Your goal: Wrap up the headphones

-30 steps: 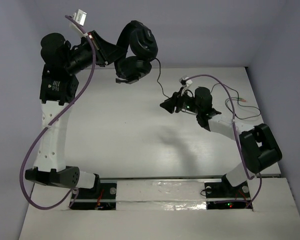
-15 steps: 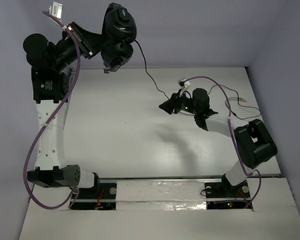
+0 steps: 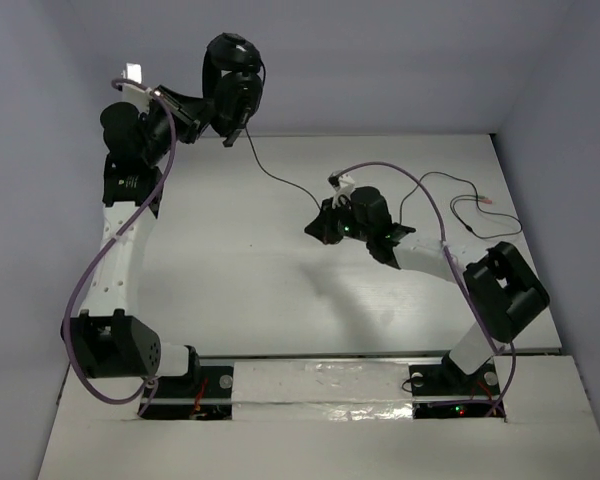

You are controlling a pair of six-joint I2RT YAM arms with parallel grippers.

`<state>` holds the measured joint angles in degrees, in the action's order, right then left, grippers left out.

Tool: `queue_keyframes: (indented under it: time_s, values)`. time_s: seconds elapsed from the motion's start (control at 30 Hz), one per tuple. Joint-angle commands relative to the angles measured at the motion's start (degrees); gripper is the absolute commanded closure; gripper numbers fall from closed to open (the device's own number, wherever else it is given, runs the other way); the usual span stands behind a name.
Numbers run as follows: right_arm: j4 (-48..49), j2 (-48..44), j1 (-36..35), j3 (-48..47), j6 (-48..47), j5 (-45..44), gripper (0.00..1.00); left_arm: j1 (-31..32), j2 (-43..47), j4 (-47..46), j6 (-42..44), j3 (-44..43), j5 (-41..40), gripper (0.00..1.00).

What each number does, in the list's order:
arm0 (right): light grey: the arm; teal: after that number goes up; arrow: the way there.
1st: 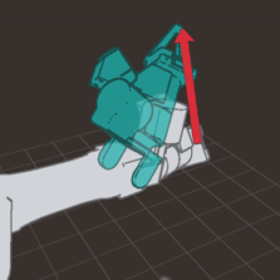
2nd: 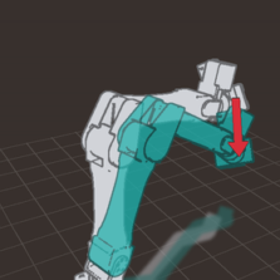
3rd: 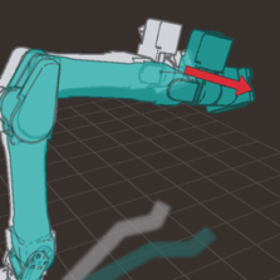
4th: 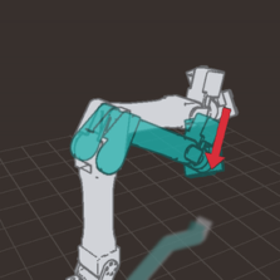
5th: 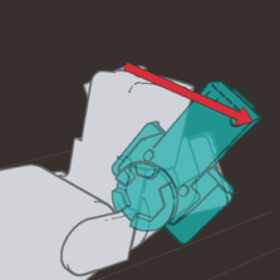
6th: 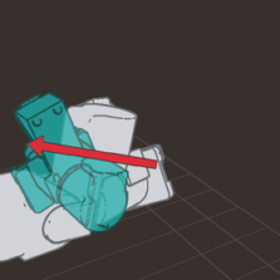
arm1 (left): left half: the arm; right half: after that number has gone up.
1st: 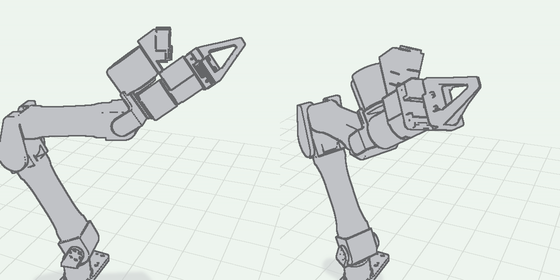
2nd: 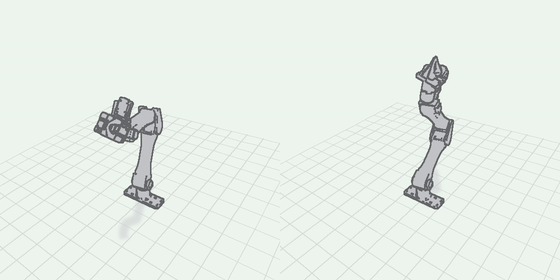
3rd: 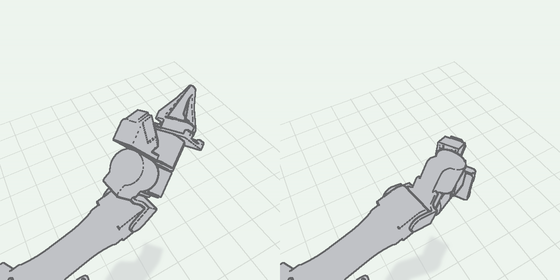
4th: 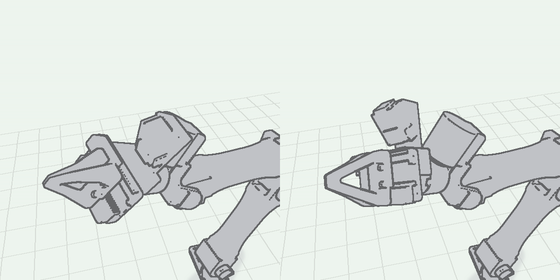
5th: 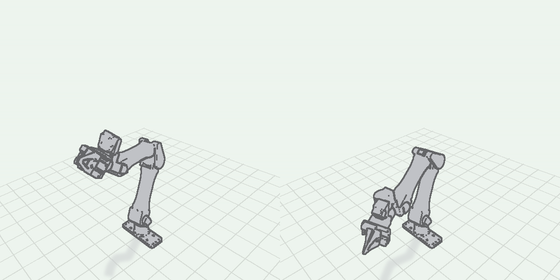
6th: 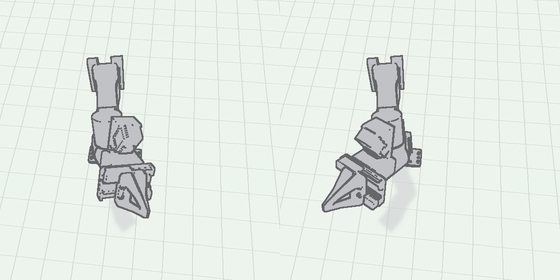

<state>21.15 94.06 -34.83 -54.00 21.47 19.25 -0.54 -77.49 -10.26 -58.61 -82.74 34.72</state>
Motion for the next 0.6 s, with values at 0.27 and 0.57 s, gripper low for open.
queue_keyframes:
  time_s: [0.27,0.57]
  values:
    - [-28.33,-9.42,-8.67,-6.11,0.16,-27.77,1.00,0.18,1.91,-0.99,11.40,8.74,-31.00,1.00]
    - [-46.27,-9.06,-19.92,-20.53,-6.70,-34.01,1.00,15.20,-2.39,4.72,26.26,7.51,-49.81,1.00]
